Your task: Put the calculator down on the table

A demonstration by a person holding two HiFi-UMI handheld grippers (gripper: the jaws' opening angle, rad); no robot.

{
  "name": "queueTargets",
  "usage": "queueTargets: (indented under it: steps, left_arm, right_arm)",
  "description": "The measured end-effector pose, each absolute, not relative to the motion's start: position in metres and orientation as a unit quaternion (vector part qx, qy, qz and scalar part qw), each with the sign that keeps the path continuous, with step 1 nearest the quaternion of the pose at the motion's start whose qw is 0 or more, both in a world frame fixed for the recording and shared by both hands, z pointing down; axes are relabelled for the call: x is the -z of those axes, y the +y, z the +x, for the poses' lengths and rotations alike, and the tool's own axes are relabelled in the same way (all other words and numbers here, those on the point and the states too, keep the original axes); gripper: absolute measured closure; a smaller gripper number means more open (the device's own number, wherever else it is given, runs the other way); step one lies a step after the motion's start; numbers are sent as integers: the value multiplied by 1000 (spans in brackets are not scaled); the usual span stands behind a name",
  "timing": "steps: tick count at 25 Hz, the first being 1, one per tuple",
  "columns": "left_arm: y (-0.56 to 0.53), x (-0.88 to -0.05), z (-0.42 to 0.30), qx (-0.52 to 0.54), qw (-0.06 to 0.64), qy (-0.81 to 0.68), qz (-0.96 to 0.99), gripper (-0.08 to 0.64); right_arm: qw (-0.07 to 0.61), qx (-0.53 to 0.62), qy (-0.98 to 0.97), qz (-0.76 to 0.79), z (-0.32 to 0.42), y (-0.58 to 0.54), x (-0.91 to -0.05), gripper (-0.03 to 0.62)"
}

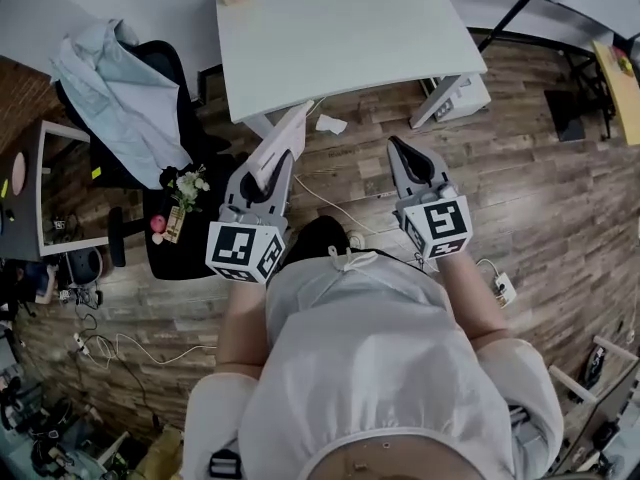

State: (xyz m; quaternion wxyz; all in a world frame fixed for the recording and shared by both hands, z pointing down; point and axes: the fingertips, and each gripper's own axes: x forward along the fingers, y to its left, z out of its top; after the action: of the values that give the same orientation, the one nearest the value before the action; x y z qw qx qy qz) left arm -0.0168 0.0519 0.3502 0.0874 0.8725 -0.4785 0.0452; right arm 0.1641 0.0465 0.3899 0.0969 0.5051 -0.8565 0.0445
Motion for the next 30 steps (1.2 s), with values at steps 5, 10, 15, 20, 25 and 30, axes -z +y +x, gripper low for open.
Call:
queueTargets:
  steps: [5,10,15,20,25,30]
  left_arm:
    - [7,-374,-7,-49,126,-477,868,476]
    - [-61,-395,-3,-48,152,-469,869,476]
    - [-148,-419,-5,-52,182,-467,864,476]
    - [-216,-451,-13,-59,235,-465,851,476]
    - [-268,-495,-27,-66,301,-460,833,474]
    - [-302,-540,-32,-81,355,-449,816,476]
  right_arm:
    - [100,-50,-857,504,175,0,-399,586]
    - [110,-43,-858,499,176,-62,-408,586]
    - [121,-55,-857,497,171,-151,-421,586]
    - [137,-72,-864,479,155,-229,-436,586]
    - [161,-94,-868,461,131,-291,-462,584]
    - [181,-113,-865,454,118,-331,-490,584]
